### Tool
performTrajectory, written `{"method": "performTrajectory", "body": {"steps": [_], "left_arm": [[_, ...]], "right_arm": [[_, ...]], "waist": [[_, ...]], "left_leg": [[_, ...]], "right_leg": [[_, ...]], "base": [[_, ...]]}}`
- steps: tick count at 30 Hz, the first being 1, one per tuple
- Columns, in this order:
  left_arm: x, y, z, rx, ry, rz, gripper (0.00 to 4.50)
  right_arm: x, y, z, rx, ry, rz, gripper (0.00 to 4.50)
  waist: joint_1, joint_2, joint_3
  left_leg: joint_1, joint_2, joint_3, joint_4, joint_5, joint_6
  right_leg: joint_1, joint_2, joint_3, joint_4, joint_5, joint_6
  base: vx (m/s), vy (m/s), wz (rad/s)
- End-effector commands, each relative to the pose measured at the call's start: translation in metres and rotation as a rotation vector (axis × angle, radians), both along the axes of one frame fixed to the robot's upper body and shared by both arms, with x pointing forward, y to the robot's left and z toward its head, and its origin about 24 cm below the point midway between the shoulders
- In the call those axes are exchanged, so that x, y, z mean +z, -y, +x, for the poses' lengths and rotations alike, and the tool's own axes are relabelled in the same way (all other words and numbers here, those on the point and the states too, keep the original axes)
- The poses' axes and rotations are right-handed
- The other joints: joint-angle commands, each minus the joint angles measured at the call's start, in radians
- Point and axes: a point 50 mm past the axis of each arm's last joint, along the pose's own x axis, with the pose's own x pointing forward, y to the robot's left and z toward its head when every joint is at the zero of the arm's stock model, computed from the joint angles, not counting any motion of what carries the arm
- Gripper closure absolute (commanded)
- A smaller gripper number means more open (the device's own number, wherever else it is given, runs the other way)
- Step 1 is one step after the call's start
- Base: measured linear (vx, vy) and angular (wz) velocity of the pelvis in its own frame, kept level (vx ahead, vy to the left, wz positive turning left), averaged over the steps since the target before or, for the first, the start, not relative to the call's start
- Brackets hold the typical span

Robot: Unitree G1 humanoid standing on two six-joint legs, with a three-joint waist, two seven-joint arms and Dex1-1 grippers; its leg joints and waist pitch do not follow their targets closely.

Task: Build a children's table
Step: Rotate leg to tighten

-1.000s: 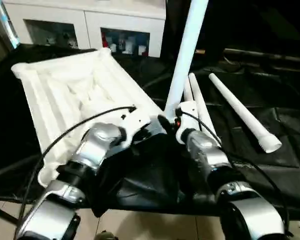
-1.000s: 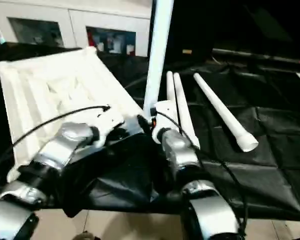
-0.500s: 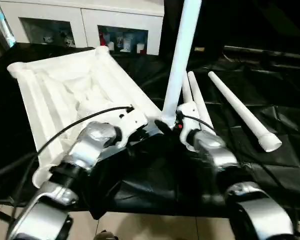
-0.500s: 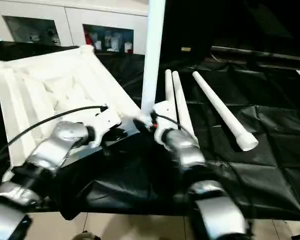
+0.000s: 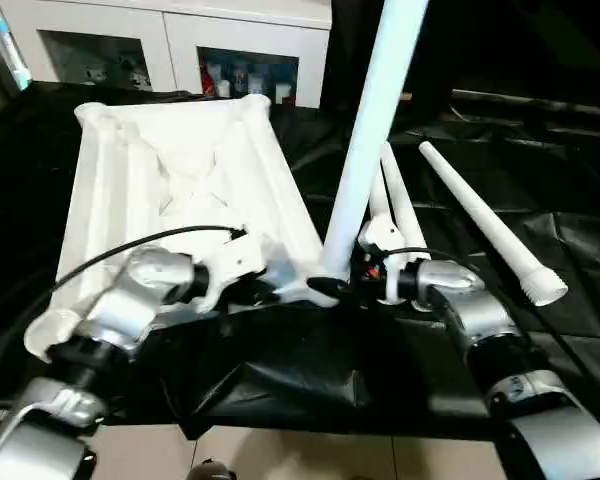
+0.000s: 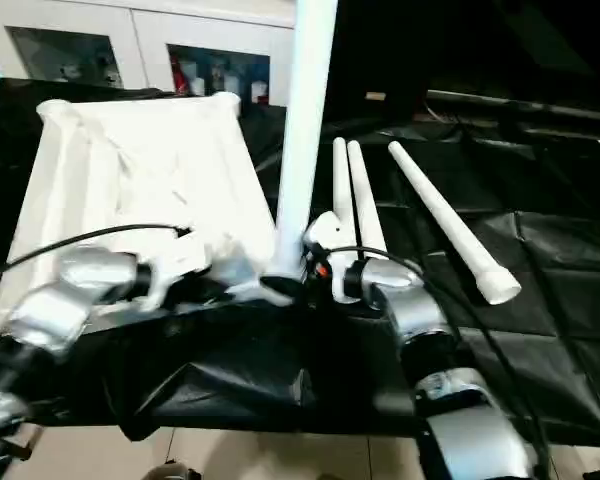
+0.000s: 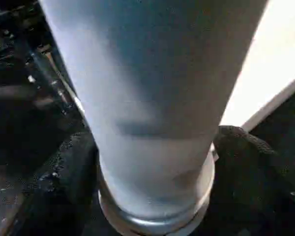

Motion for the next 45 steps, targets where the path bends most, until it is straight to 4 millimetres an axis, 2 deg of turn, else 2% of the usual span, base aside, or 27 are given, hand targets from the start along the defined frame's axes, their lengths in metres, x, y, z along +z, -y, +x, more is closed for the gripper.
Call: {"method": "performTrajectory", "body": {"steps": [1,3,10,13,14,16,17,18,19,20,21,22,23,24,25,26,27,28,29,31,33,34,38,41,43,45], "left_arm": [[-0.010,-0.002,-0.007,-0.033,-0.053,0.038,4.50],[-0.010,-0.002,-0.006,-0.026,-0.049,0.036,4.50],[-0.011,0.000,-0.007,-0.026,-0.051,0.032,4.50],[-0.012,0.000,-0.006,-0.012,-0.047,0.039,4.50],[-0.014,0.001,-0.003,0.023,-0.035,0.047,4.50],[-0.015,0.002,0.001,0.062,-0.023,0.053,4.50],[-0.018,0.008,0.008,0.129,0.001,0.062,4.50],[-0.019,0.013,0.012,0.162,0.013,0.063,4.50],[-0.019,0.013,0.012,0.164,0.014,0.063,4.50],[-0.020,0.019,0.015,0.194,0.024,0.062,4.50],[-0.020,0.024,0.019,0.226,0.036,0.059,4.50],[-0.021,0.032,0.022,0.257,0.045,0.051,4.50],[-0.021,0.036,0.023,0.269,0.049,0.047,4.50],[-0.021,0.050,0.027,0.310,0.061,0.035,4.50],[-0.021,0.052,0.027,0.312,0.062,0.033,4.50],[-0.020,0.066,0.028,0.322,0.065,0.015,4.50],[-0.020,0.071,0.027,0.318,0.064,0.006,4.50],[-0.020,0.072,0.027,0.315,0.064,0.004,4.50],[-0.020,0.077,0.026,0.299,0.064,-0.004,4.50],[-0.020,0.077,0.026,0.297,0.061,-0.006,4.50],[-0.022,0.073,0.025,0.300,0.059,-0.001,4.50],[-0.022,0.067,0.025,0.301,0.057,0.006,4.50],[-0.022,0.057,0.024,0.277,0.055,0.007,4.50],[-0.021,0.048,0.020,0.223,0.039,0.001,4.50],[-0.021,0.045,0.018,0.201,0.033,0.006,4.50],[-0.020,0.040,0.015,0.159,0.016,-0.003,4.50]], "right_arm": [[0.004,0.003,0.001,-0.003,-0.001,0.012,1.05],[0.004,0.001,0.000,0.002,-0.012,0.025,1.15],[0.000,-0.002,-0.005,0.017,-0.041,0.039,1.68],[-0.004,-0.003,-0.004,-0.036,-0.046,0.047,1.73],[-0.008,-0.003,-0.001,-0.118,-0.038,0.034,1.73],[-0.013,-0.005,0.003,-0.204,-0.035,0.020,1.74],[-0.021,-0.009,0.007,-0.362,-0.056,0.015,1.74],[-0.025,-0.012,0.009,-0.444,-0.077,0.023,1.74],[-0.025,-0.012,0.009,-0.447,-0.078,0.023,1.75],[-0.028,-0.015,0.011,-0.524,-0.098,0.030,1.75],[-0.030,-0.018,0.013,-0.601,-0.120,0.041,1.75],[-0.032,-0.022,0.014,-0.669,-0.142,0.046,1.75],[-0.033,-0.024,0.015,-0.693,-0.150,0.045,1.75],[-0.036,-0.034,0.015,-0.770,-0.181,0.037,1.75],[-0.036,-0.036,0.015,-0.770,-0.180,0.035,1.75],[-0.034,-0.050,0.014,-0.746,-0.164,0.023,1.75],[-0.032,-0.057,0.014,-0.723,-0.149,0.029,1.75],[-0.031,-0.059,0.014,-0.715,-0.145,0.034,1.75],[-0.026,-0.068,0.014,-0.676,-0.125,0.063,1.40],[-0.023,-0.072,0.015,-0.653,-0.114,0.079,1.05],[-0.020,-0.070,0.017,-0.643,-0.092,0.083,1.03],[-0.017,-0.065,0.019,-0.647,-0.065,0.083,0.84],[-0.014,-0.053,0.022,-0.601,-0.037,0.093,0.84],[-0.008,-0.041,0.021,-0.477,0.001,0.114,0.84],[-0.006,-0.036,0.019,-0.411,0.013,0.115,0.84],[-0.005,-0.028,0.015,-0.306,0.030,0.091,0.84]], "waist": [[0.002,-0.003,-0.058],[0.004,0.005,-0.057],[0.006,0.004,-0.058],[0.005,0.005,-0.058],[0.006,0.008,-0.057],[0.000,0.007,-0.051],[-0.002,0.007,-0.050],[-0.003,0.012,-0.044],[-0.006,0.009,-0.045],[-0.008,0.008,-0.046],[-0.004,0.018,-0.045],[-0.006,0.014,-0.046],[-0.007,0.012,-0.047],[-0.006,0.016,-0.047],[-0.002,0.020,-0.047],[-0.004,0.017,-0.048],[-0.001,0.017,-0.048],[0.000,0.016,-0.049],[0.001,0.019,-0.051],[0.002,0.016,-0.053],[0.001,0.016,-0.053],[0.001,0.016,-0.053],[-0.002,0.015,-0.053],[-0.002,0.015,-0.055],[-0.003,0.015,-0.059],[-0.002,0.016,-0.059]], "left_leg": [[0.008,0.038,-0.003,-0.061,-0.110,0.048],[0.009,0.038,-0.004,-0.062,-0.112,0.049],[0.009,0.038,-0.004,-0.061,-0.092,0.049],[0.010,0.037,-0.004,-0.061,-0.096,0.047],[0.011,0.038,-0.004,-0.062,-0.104,0.041],[0.013,0.037,-0.006,-0.068,-0.163,0.012],[0.013,0.037,-0.005,-0.070,-0.179,0.003],[0.020,0.036,-0.008,-0.074,-0.224,-0.021],[0.019,0.036,-0.012,-0.077,-0.246,-0.036],[0.018,0.037,-0.011,-0.078,-0.250,-0.041],[0.023,0.038,-0.013,-0.078,-0.263,-0.047],[0.023,0.038,-0.013,-0.078,-0.276,-0.047],[0.021,0.038,-0.012,-0.078,-0.274,-0.048],[0.023,0.037,-0.011,-0.078,-0.265,-0.053],[0.030,0.038,-0.012,-0.077,-0.277,-0.058],[0.027,0.037,-0.010,-0.076,-0.278,-0.057],[0.022,0.036,-0.011,-0.077,-0.272,-0.052],[0.021,0.036,-0.011,-0.076,-0.270,-0.045],[0.018,0.036,-0.011,-0.075,-0.260,-0.038],[0.013,0.035,-0.011,-0.075,-0.231,-0.030],[0.011,0.034,-0.010,-0.074,-0.216,-0.024],[0.011,0.035,-0.010,-0.074,-0.218,-0.023],[0.010,0.036,-0.011,-0.075,-0.231,-0.013],[0.008,0.035,-0.010,-0.072,-0.201,0.000],[0.004,0.037,-0.008,-0.066,-0.142,0.022],[0.005,0.035,-0.006,-0.063,-0.130,0.033]], "right_leg": [[0.048,-0.084,0.050,-0.059,0.035,-0.247],[0.046,-0.087,0.050,-0.059,0.016,-0.244],[0.047,-0.087,0.050,-0.056,0.038,-0.242],[0.046,-0.087,0.051,-0.057,0.038,-0.244],[0.045,-0.087,0.051,-0.058,0.024,-0.242],[0.041,-0.089,0.052,-0.069,-0.070,-0.231],[0.040,-0.090,0.053,-0.071,-0.100,-0.227],[0.034,-0.092,0.054,-0.082,-0.188,-0.212],[0.037,-0.094,0.054,-0.084,-0.252,-0.194],[0.037,-0.094,0.055,-0.087,-0.271,-0.186],[0.031,-0.096,0.057,-0.091,-0.294,-0.173],[0.029,-0.095,0.056,-0.093,-0.297,-0.170],[0.030,-0.093,0.057,-0.091,-0.287,-0.171],[0.027,-0.090,0.057,-0.091,-0.267,-0.170],[0.023,-0.091,0.057,-0.092,-0.261,-0.172],[0.024,-0.091,0.057,-0.091,-0.255,-0.173],[0.028,-0.091,0.055,-0.090,-0.245,-0.168],[0.027,-0.091,0.055,-0.091,-0.236,-0.163],[0.030,-0.092,0.056,-0.089,-0.214,-0.162],[0.034,-0.088,0.055,-0.083,-0.161,-0.164],[0.036,-0.088,0.054,-0.080,-0.133,-0.172],[0.036,-0.090,0.053,-0.081,-0.138,-0.175],[0.038,-0.091,0.054,-0.083,-0.156,-0.175],[0.040,-0.089,0.053,-0.079,-0.112,-0.184],[0.047,-0.088,0.052,-0.065,0.000,-0.212],[0.047,-0.085,0.050,-0.064,0.034,-0.220]], "base": [[0.000,0.000,0.00],[0.000,0.000,0.00],[0.000,0.000,0.00],[0.000,0.000,0.00],[0.000,0.000,0.00],[0.000,0.000,0.00],[0.000,0.000,0.00],[0.000,0.000,0.00],[0.000,0.000,0.00],[0.000,0.000,0.00],[0.000,0.000,0.00],[0.000,0.000,0.00],[0.000,0.000,0.00],[0.000,0.000,0.00],[0.000,0.000,0.00],[0.000,0.000,0.00],[0.000,0.000,0.00],[0.000,0.000,0.00],[0.000,0.000,0.00],[0.000,0.000,0.00],[0.000,0.000,0.00],[0.000,0.000,0.00],[0.000,0.000,0.00],[0.000,0.000,0.00],[0.000,0.000,0.00],[0.000,0.000,0.00]]}}
